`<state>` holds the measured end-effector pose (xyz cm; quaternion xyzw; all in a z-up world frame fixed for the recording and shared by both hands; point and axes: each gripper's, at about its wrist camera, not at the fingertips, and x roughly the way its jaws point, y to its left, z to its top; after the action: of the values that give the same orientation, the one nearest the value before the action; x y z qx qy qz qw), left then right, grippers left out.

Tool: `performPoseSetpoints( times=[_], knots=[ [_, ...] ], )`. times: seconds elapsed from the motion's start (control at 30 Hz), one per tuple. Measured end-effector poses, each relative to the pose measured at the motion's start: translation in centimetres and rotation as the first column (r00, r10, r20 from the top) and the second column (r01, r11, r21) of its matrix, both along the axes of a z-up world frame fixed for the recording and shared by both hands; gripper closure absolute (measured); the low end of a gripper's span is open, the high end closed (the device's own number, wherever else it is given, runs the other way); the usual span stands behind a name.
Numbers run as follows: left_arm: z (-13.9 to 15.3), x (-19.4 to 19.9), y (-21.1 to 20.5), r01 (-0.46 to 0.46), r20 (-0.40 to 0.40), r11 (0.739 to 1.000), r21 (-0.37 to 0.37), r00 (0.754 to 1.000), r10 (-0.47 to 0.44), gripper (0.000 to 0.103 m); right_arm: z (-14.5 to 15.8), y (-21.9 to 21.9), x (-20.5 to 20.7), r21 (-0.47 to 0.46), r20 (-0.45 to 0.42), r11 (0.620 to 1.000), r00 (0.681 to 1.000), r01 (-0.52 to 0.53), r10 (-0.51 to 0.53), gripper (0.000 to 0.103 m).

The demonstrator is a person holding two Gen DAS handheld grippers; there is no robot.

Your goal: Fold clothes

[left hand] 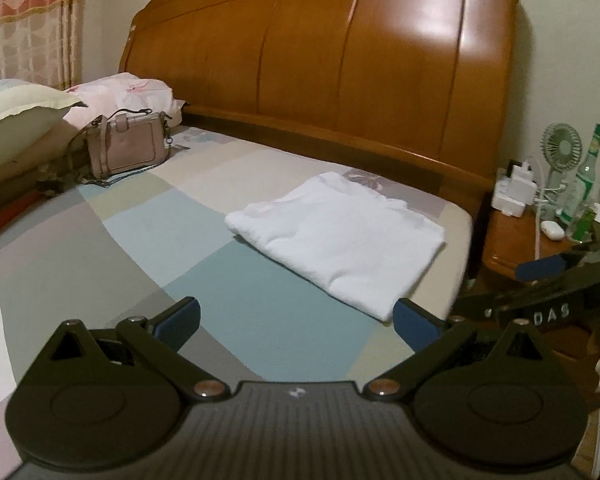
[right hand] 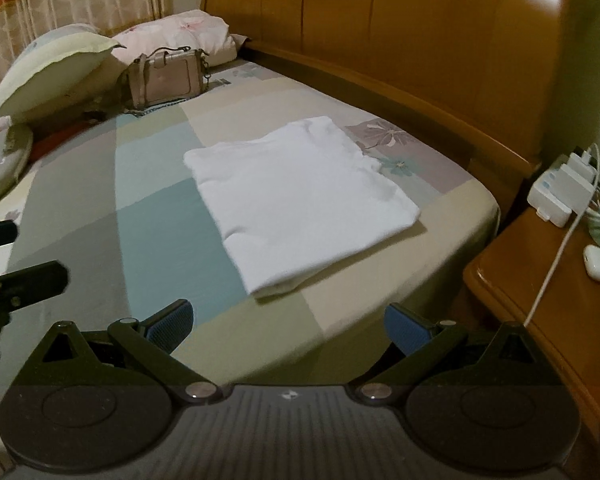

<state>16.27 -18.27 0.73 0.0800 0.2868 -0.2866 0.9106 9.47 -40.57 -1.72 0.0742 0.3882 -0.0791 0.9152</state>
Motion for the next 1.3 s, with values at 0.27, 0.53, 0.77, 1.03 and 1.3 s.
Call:
performPoseSetpoints(
  times=[0.27, 0.53, 0.77, 1.03, 1.3],
  knots=[
    [0.7, -2.5, -0.5, -0.012, 0.005, 1.0, 0.017, 1.0, 0.012, 0.001, 0.7, 1.5, -3.3, 0.003, 0.029, 1.0, 1.0, -0.006, 0.006, 0.0],
    [1.2, -4.2, -0.6, -0.021, 0.009, 1.0, 0.012, 1.0, 0.021, 0.001, 1.2, 2.1, -5.5, -0.006, 0.046, 1.0, 0.999, 0.004, -0.004, 0.0],
    [1.4, -5.2, -1.0, -0.032, -0.007, 0.999, 0.006, 0.999, 0.032, 0.001, 1.4, 2.3, -7.0, 0.006, 0.065, 1.0, 0.998, -0.01, 0.01, 0.0],
    [1.3, -5.6, -1.3, -0.026, -0.044, 1.0, 0.006, 0.999, 0.027, 0.001, 1.4, 2.8, -7.3, 0.006, 0.068, 0.999, 0.997, -0.038, 0.038, 0.0],
    [1.2, -5.7, -1.3, -0.027, -0.055, 1.0, 0.003, 0.998, 0.027, 0.001, 1.5, 2.9, -7.2, 0.007, 0.066, 0.999, 0.997, -0.042, 0.042, 0.0]
  ],
)
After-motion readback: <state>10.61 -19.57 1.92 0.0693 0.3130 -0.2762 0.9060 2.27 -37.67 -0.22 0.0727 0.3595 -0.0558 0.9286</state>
